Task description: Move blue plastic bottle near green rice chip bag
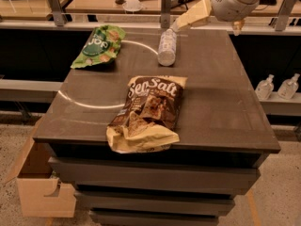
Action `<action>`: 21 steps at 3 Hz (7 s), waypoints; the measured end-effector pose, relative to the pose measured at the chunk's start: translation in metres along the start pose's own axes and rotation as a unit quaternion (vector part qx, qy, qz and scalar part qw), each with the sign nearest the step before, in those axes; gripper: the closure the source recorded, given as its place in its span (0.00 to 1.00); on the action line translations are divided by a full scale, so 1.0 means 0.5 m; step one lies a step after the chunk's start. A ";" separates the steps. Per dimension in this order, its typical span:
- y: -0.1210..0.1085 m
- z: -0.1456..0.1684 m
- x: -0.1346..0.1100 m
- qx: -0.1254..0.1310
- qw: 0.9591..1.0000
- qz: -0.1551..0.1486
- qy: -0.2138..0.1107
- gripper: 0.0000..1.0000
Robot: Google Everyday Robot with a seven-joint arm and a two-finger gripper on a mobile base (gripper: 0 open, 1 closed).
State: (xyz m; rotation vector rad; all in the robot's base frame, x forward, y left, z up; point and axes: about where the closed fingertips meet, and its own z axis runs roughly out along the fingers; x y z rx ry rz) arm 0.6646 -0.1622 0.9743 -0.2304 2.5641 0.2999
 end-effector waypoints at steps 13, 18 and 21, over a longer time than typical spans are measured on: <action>0.307 0.256 -0.037 -0.079 0.970 -0.214 0.087 0.97; 0.331 0.242 -0.005 -0.141 0.962 -0.218 0.084 0.00; 0.097 0.196 -0.065 -0.104 0.994 -0.016 0.010 0.00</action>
Offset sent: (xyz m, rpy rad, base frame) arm 0.0294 0.0140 -0.0153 0.0069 0.0446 -0.1005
